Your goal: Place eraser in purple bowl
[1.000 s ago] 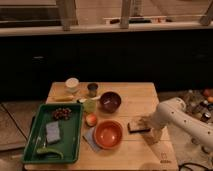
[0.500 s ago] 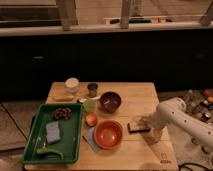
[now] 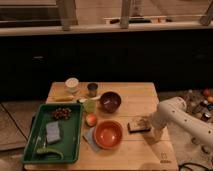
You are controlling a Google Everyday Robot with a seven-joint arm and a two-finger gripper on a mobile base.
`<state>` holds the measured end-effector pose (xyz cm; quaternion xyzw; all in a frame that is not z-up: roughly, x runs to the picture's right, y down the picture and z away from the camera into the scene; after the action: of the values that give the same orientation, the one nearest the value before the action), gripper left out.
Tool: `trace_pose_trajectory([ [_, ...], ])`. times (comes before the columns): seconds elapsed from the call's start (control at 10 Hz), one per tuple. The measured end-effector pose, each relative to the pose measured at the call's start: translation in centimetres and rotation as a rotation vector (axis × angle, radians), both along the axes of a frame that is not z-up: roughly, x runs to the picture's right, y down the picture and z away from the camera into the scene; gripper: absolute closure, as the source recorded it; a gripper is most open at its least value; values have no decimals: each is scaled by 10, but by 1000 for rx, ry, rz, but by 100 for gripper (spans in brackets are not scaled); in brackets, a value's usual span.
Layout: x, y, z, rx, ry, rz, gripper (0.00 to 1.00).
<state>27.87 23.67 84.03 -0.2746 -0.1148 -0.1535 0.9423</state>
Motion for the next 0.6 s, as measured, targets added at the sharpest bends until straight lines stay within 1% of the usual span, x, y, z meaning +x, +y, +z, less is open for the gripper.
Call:
trace_pose_trajectory([
  [0.1, 1, 0, 0, 1, 1, 1, 20],
  [0.3, 0, 0, -1, 0, -1, -1, 27],
  [0.5, -2, 0, -2, -1, -5, -10, 20],
  [0.6, -3, 0, -3, -2, -8, -15, 20],
])
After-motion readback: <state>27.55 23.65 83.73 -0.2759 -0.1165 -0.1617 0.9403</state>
